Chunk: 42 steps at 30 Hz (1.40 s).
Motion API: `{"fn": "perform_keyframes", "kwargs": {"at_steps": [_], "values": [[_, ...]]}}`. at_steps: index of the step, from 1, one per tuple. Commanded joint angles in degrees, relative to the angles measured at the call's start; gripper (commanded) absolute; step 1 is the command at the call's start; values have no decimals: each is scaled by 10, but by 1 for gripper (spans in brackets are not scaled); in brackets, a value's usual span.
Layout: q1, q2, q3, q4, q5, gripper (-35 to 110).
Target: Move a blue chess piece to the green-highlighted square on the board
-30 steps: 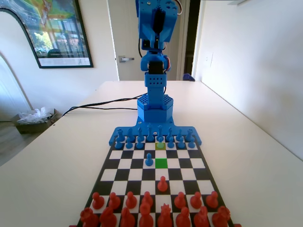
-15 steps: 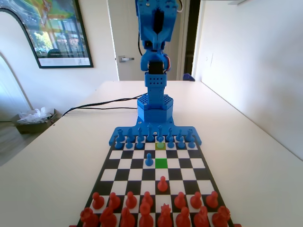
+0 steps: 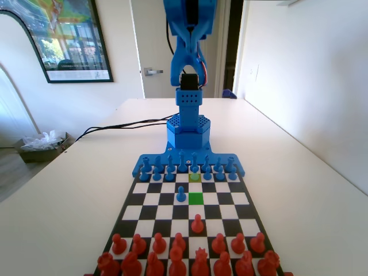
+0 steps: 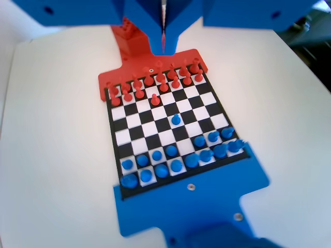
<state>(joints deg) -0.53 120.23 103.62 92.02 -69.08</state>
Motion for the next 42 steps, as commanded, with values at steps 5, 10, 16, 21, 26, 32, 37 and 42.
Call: {"fn": "perform_keyframes", "kwargs": {"at_steps": [5,10,16,21,26,32,37,42], "values": [[-33,-79,23,-66,124,2],[-49,-105,78,-126,156,3],[-61,-121,162,-204,169,3],[-51,-138,209,-258,188,4],[-35,-149,227,-287,240,4],[-20,-149,232,-297,273,5],[-23,-137,258,-301,270,6],[-25,-140,298,-331,269,7]]}}
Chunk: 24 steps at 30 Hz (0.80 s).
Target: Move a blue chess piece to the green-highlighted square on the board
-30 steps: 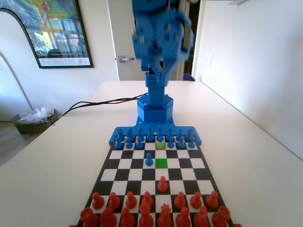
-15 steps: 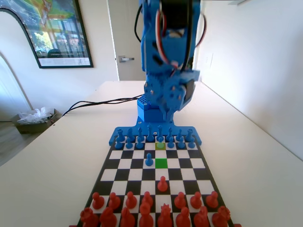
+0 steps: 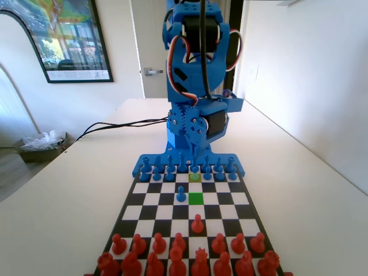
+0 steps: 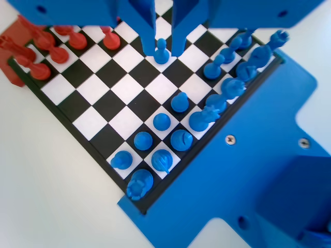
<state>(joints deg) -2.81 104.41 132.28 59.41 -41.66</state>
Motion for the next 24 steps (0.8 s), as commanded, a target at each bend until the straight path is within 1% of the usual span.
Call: {"fn": "perform_keyframes", "kwargs": {"at_steps": [1,10,24], "values": [[-2,18,19,-11,-4,7],[-3,18,67,-44,-4,9],[3,4,90,-75,-11,9]]}}
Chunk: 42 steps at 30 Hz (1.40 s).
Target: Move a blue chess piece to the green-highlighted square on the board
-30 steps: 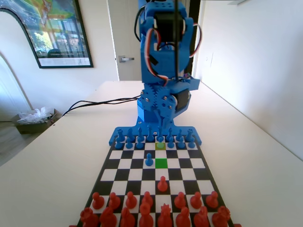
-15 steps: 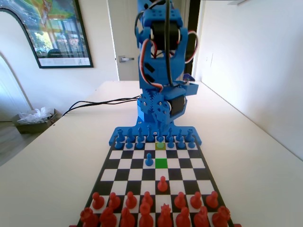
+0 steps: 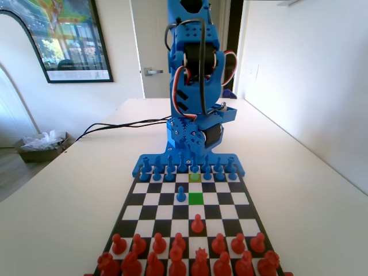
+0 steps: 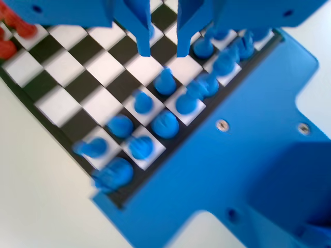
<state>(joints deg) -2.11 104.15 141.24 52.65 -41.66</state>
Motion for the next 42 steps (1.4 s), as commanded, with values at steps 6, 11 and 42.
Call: {"fn": "perform_keyframes", "kwargs": {"at_steps": [6,11,42], "values": [[-1,-7,-3,-15,-12,9],[3,-23,-9,-20,-14,9],[5,-69,-36,-41,-15,9]]}}
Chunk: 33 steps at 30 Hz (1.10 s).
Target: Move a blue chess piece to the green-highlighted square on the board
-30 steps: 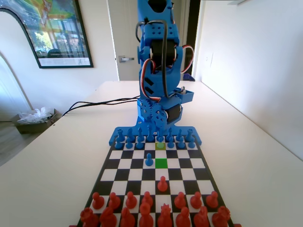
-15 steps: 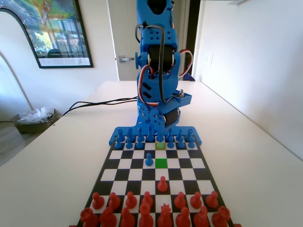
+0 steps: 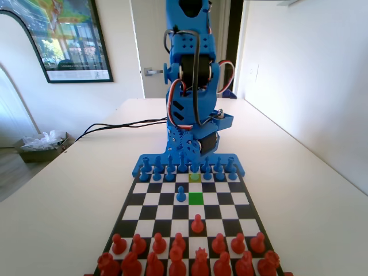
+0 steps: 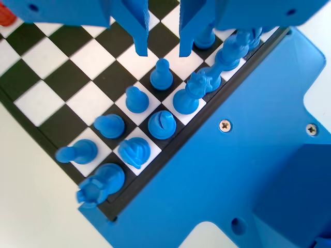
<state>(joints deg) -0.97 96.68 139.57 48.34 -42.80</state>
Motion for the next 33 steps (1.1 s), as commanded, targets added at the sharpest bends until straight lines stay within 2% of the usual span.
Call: {"fn": "perform_keyframes", "kwargs": {"at_steps": [1,33], "values": [[-6,4,-20,1,-4,9],[-31,-27,18,-52,18,9]]}}
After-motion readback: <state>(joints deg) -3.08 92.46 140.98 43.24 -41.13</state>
